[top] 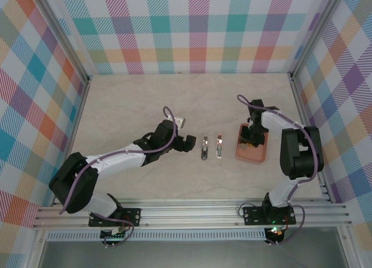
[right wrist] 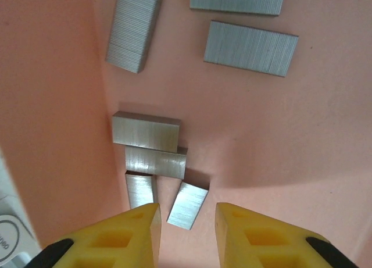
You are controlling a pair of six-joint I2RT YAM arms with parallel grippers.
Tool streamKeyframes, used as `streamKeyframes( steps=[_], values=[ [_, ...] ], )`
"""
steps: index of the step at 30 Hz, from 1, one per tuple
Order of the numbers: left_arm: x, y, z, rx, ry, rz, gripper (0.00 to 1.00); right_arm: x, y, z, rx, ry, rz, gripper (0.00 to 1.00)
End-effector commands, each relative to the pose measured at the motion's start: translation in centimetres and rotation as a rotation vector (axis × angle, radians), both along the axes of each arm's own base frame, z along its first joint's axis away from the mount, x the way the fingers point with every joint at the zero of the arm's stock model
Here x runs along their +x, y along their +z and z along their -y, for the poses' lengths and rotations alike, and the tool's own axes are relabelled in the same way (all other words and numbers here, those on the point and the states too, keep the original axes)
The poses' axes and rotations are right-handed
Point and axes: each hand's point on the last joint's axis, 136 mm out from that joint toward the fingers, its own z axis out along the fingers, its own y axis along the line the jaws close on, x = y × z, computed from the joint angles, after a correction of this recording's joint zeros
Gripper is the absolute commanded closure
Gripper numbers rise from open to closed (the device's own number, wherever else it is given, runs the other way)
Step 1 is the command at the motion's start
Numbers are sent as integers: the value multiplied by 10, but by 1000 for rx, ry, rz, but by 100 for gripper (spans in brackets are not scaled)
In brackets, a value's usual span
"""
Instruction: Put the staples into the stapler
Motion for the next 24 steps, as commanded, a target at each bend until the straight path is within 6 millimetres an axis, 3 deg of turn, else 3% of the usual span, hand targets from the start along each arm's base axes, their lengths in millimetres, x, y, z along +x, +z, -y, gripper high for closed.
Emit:
streamKeyframes(
  steps=[1,9,24],
  values=[
    [-3,9,3,-17,-3,31,0,8,-1,1,-5,11,15,70],
    [-3,9,2,-14,-1,30,0,10,-12,-3,17,12,3,69],
    [-3,6,1,-10,6,22,0,-1,-24,12,-67,24,-49,75]
  ],
)
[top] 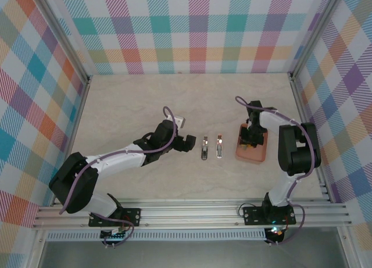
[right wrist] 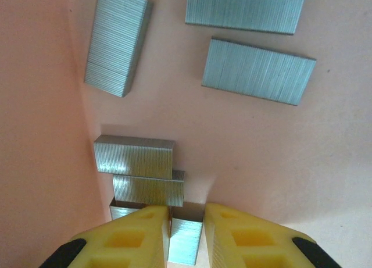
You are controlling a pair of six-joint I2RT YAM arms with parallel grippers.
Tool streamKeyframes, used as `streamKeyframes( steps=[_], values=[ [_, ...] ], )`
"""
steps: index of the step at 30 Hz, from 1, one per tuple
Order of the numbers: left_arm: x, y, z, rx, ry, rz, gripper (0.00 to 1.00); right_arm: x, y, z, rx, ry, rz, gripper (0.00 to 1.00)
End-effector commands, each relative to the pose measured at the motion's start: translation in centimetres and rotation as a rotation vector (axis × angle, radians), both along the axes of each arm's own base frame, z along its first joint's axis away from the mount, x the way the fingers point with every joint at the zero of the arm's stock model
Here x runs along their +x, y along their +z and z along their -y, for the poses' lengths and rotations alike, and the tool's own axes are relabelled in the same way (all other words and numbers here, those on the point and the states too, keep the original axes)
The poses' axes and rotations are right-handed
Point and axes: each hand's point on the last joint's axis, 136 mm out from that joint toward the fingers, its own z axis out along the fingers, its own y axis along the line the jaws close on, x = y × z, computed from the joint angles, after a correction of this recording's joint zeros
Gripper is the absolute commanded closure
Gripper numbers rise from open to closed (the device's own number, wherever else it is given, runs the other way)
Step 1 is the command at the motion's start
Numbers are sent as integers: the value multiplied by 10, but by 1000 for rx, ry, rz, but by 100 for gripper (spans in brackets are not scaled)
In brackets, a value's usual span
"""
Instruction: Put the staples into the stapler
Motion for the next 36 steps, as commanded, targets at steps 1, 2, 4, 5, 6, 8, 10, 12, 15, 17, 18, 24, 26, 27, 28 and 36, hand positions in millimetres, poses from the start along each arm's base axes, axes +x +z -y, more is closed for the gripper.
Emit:
streamKeyframes(
  steps=[1,2,4,5,6,8,10,12,15,17,18,24,26,27,28,36],
  values=[
    [-2,7,1,-14,4,23,0,-6,-10,10,-52,11,-44,75],
    [-3,7,2,-13,1,21,0,-7,-12,11,-56,14,-49,75],
    [-3,7,2,-14,4,22,0,-8,-15,11,-57,17,-60,74],
    [-3,8,2,-16,4,24,0,-9,-17,11,-57,17,-65,74],
    [-3,8,2,-16,4,24,0,-10,-19,11,-58,18,-71,75],
    [-3,9,1,-15,6,25,0,-11,-21,12,-63,21,-76,76],
    [-3,10,1,-18,8,27,0,-11,-22,14,-76,27,-77,79],
    [-3,11,0,-16,9,30,0,-10,-20,16,-85,29,-72,81],
    [-3,13,-1,-16,9,32,0,-8,-16,21,-101,32,-63,82],
    [-4,13,-1,-17,10,33,0,-7,-14,24,-107,31,-60,83],
    [-4,13,-1,-16,10,33,0,-7,-12,25,-111,32,-55,83],
    [-3,15,-3,-23,24,37,0,-5,3,34,-131,26,-26,83],
    [-3,16,-2,-34,30,38,0,-4,9,37,-132,20,-10,83],
    [-2,17,-2,-42,30,38,0,-4,12,39,-132,20,-2,83],
    [-2,18,-1,-46,31,38,0,-3,15,40,-130,16,4,83],
    [-4,26,-6,-80,53,55,0,2,74,34,-88,27,124,83]
  ],
)
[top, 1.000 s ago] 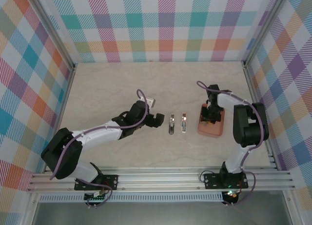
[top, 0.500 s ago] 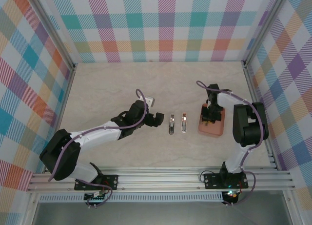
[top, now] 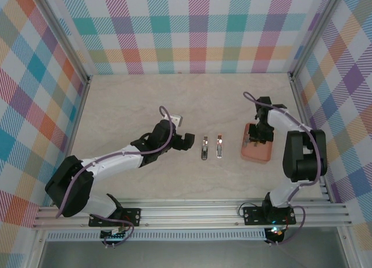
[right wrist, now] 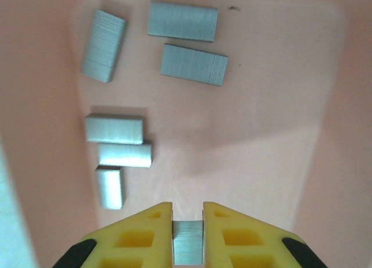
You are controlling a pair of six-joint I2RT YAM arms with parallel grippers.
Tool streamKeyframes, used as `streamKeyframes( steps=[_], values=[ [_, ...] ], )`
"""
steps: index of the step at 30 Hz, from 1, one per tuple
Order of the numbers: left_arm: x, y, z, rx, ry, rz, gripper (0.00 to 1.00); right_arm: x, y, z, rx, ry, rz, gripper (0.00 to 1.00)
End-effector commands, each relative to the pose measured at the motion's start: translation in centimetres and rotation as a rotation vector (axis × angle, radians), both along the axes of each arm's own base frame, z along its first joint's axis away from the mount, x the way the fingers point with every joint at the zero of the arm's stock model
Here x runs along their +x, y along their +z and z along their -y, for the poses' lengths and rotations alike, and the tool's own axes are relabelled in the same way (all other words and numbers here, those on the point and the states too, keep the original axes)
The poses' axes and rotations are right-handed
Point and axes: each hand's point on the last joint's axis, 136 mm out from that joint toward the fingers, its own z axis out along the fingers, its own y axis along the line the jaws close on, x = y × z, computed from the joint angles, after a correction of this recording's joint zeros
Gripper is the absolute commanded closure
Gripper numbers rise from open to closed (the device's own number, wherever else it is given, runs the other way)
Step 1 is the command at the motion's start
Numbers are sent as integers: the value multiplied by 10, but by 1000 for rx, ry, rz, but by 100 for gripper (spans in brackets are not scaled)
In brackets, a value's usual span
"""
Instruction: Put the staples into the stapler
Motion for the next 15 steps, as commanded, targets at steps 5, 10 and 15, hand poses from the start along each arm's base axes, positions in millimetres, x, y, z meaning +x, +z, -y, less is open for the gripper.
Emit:
streamKeyframes(
  steps=[5,10,15],
  values=[
    [-10,8,-8,-62,32,35,0,-14,65,-24,67,58,108,83],
    [-16,-3,-17,-93,67,29,0,-47,82,-64,49,155,102,82],
    [-21,-19,-22,-88,75,4,0,-88,63,-110,52,211,38,83]
  ],
)
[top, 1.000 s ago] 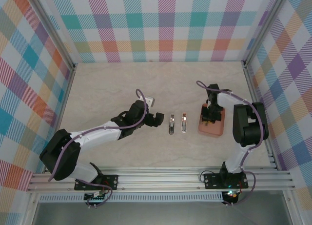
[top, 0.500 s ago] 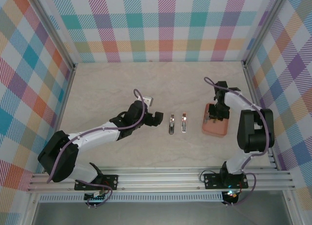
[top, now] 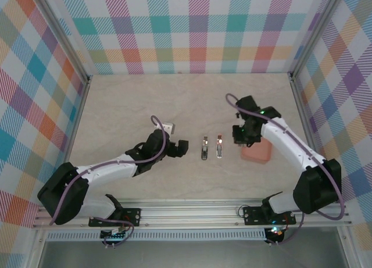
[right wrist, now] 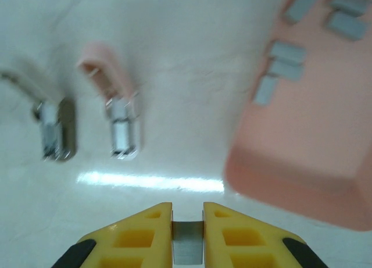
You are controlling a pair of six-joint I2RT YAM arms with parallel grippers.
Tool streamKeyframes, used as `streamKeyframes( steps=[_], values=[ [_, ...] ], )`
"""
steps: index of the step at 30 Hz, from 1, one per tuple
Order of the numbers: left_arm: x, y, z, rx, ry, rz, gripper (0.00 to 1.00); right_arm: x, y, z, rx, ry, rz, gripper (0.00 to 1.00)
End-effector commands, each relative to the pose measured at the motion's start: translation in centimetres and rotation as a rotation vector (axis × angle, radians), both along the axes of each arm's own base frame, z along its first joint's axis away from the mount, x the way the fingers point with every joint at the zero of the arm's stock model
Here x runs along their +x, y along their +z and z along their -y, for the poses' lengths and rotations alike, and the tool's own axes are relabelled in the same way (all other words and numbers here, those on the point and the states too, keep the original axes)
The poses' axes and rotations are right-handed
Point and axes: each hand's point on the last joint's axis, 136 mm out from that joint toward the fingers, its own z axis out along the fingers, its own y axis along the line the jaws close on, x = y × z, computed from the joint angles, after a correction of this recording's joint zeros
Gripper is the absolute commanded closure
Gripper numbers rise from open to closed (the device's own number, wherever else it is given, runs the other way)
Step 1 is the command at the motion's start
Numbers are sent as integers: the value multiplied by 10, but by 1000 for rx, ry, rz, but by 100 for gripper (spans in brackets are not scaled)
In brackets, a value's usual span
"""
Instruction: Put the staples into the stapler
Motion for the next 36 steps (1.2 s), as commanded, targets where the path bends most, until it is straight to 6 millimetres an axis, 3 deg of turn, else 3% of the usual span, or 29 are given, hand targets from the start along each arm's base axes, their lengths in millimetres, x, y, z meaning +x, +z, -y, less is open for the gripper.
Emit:
streamKeyframes(
  steps=[1,6,14,29,36],
  values=[
    [-1,6,3,-51,14,26,0,-37,-20,-13,-33,-37,-103,83],
    [-5,-4,-2,-56,31,13,0,-61,-52,-44,-16,-23,-141,83],
    [-8,-8,-11,-40,52,17,0,-71,-92,-60,-62,-23,-202,84],
    [-7,-6,-16,-13,62,31,0,-72,-124,-59,-111,-33,-250,83],
    [-6,-5,-15,-10,61,32,0,-74,-127,-61,-119,-33,-284,80]
  ],
)
